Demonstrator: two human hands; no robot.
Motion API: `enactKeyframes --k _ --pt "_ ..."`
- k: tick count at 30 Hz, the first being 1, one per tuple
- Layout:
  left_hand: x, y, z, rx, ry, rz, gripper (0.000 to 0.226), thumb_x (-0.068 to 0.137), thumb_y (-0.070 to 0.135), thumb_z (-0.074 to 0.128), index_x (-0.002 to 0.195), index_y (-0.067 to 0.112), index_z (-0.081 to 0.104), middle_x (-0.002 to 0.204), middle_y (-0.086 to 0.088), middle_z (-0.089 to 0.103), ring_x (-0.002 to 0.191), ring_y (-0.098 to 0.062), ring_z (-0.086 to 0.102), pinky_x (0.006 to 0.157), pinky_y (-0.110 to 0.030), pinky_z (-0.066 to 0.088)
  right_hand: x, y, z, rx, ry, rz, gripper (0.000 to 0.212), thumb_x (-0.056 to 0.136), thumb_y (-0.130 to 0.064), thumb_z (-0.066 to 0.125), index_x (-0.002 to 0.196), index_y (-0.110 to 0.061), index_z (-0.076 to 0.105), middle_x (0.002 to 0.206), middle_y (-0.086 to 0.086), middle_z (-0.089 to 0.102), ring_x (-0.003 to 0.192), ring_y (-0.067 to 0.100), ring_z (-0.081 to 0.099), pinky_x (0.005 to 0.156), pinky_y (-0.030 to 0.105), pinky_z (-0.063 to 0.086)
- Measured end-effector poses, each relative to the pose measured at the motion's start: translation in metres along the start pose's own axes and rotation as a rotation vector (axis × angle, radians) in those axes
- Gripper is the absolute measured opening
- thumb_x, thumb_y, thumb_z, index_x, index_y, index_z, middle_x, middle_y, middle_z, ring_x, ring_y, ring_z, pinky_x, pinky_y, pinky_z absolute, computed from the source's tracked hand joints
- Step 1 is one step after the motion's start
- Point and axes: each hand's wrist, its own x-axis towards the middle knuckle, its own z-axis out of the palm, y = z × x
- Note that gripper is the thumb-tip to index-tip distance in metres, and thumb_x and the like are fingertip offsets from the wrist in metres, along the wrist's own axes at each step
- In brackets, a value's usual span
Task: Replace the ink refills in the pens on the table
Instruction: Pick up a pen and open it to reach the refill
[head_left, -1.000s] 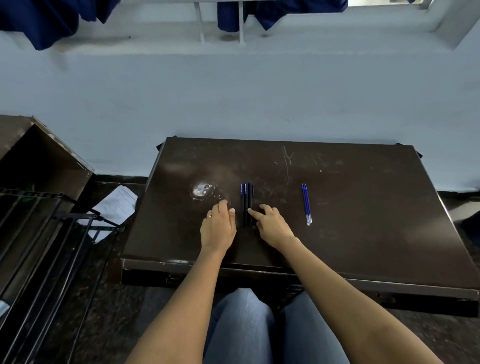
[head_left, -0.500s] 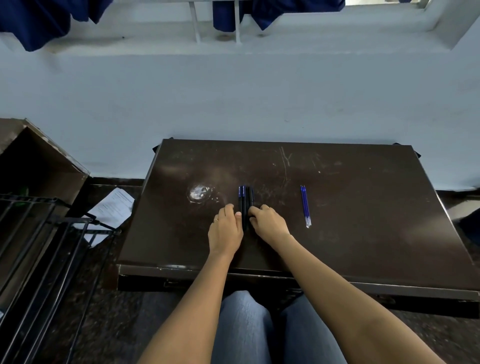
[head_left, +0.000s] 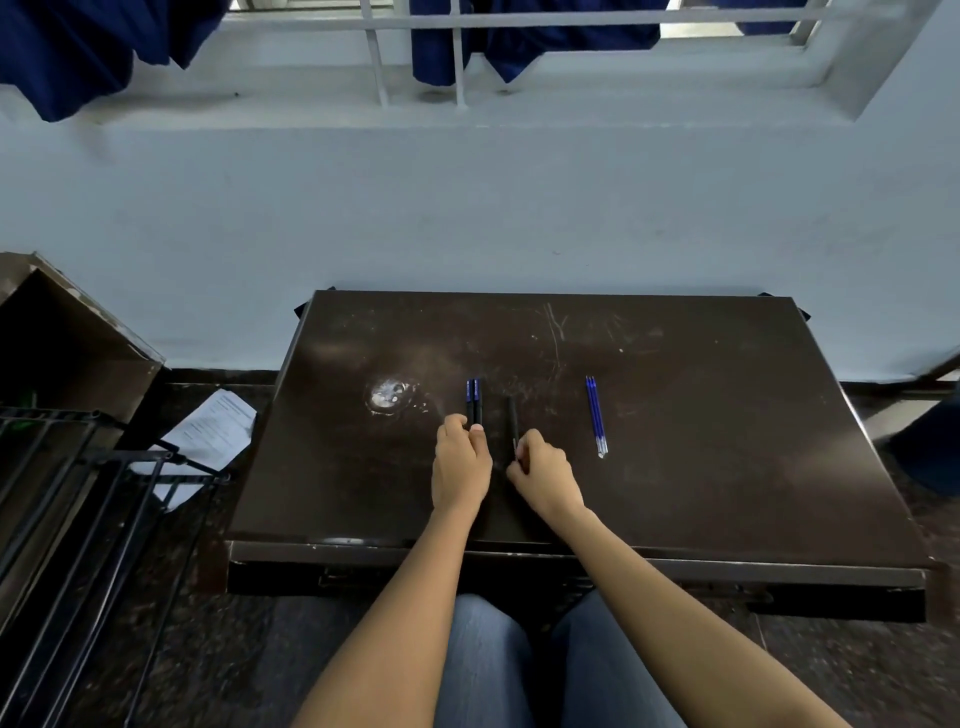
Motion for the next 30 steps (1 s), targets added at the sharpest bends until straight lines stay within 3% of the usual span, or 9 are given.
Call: enactKeyframes --k 3,6,9,11,14,20,25,28,30 --pt "0.005 0.012 0.009 -0.232 -0.095 -0.168 0.032 0.099 0.031 0.042 0.114 0.007 0.057 0.103 -0.005 0.063 0.09 -0.016 0.059 0.076 -0.025 0.039 -0.013 0.0 0.001 0.185 -0.019 -0.078 0.019 0.084 -0.013 0.062 0.079 -0.02 0.045 0.075 0.002 0.06 0.066 0.019 0.058 0.062 0.036 0.054" --pt "0.008 0.021 0.017 -0.476 -0.16 -0.279 0.027 0.1 0.021 0.041 0.108 0.007 0.063 0.087 0.0 0.064 0.08 -0.011 0.059 0.07 -0.019 0.044 -0.02 -0.001 0.0 0.25 -0.065 -0.132 0.013 0.084 -0.012 0.065 0.087 -0.017 0.054 0.079 0.002 0.065 0.07 0.015 0.063 0.06 0.019 0.049" --pt "0.007 0.025 0.017 -0.473 -0.185 -0.287 0.029 0.101 0.018 0.035 0.104 0.012 0.063 0.081 0.004 0.057 0.081 -0.015 0.056 0.069 -0.023 0.043 -0.021 0.001 -0.005 0.362 0.012 -0.127 0.012 0.083 -0.012 0.067 0.082 -0.019 0.057 0.073 -0.007 0.061 0.066 0.002 0.055 0.062 0.014 0.044" --pt "0.007 0.025 0.013 -0.341 -0.228 -0.182 0.03 0.102 0.02 0.033 0.102 0.012 0.062 0.084 0.002 0.057 0.085 -0.015 0.054 0.072 -0.026 0.038 -0.015 -0.001 -0.008 0.539 0.11 0.021 0.008 0.086 -0.023 0.067 0.09 -0.018 0.062 0.08 -0.008 0.063 0.074 0.004 0.058 0.071 0.019 0.048" --pt "0.0 0.026 0.01 -0.193 -0.347 -0.04 0.03 0.102 0.027 0.036 0.11 0.013 0.061 0.092 0.001 0.059 0.083 -0.012 0.053 0.065 -0.021 0.038 0.001 -0.005 -0.014 0.673 0.11 0.215 0.025 0.086 -0.04 0.064 0.103 -0.022 0.068 0.096 -0.003 0.071 0.096 0.014 0.066 0.092 0.036 0.053" --pt "-0.001 0.02 0.01 -0.253 -0.401 -0.037 0.033 0.103 0.028 0.033 0.12 0.02 0.06 0.107 0.001 0.062 0.101 -0.014 0.057 0.086 -0.027 0.043 0.015 -0.019 -0.021 0.745 0.047 0.322 0.023 0.088 -0.029 0.065 0.088 -0.007 0.074 0.097 0.012 0.073 0.101 0.026 0.066 0.097 0.044 0.05" --pt "0.0 0.018 0.007 -0.335 -0.367 -0.105 0.033 0.103 0.032 0.033 0.119 0.021 0.06 0.103 0.004 0.06 0.099 -0.014 0.056 0.08 -0.026 0.04 0.024 -0.039 -0.027 0.899 -0.007 0.469 0.019 0.092 -0.014 0.06 0.102 -0.002 0.07 0.092 0.009 0.064 0.087 0.018 0.054 0.091 0.038 0.046" --pt "0.003 0.017 0.011 -0.392 -0.298 -0.185 0.034 0.101 0.037 0.034 0.099 0.02 0.064 0.088 0.0 0.059 0.073 -0.011 0.052 0.06 -0.027 0.039 0.035 -0.046 -0.025 0.944 -0.038 0.532 0.018 0.092 -0.013 0.056 0.083 -0.009 0.07 0.084 0.008 0.063 0.072 0.017 0.051 0.07 0.032 0.045" --pt "0.006 0.015 0.01 -0.417 -0.288 -0.298 0.037 0.1 0.036 0.035 0.085 0.016 0.062 0.077 -0.003 0.056 0.06 -0.011 0.046 0.051 -0.026 0.035 0.044 -0.046 -0.024 1.055 0.007 0.602 0.017 0.093 -0.011 0.054 0.085 -0.007 0.069 0.082 0.006 0.062 0.069 0.014 0.053 0.067 0.027 0.046"
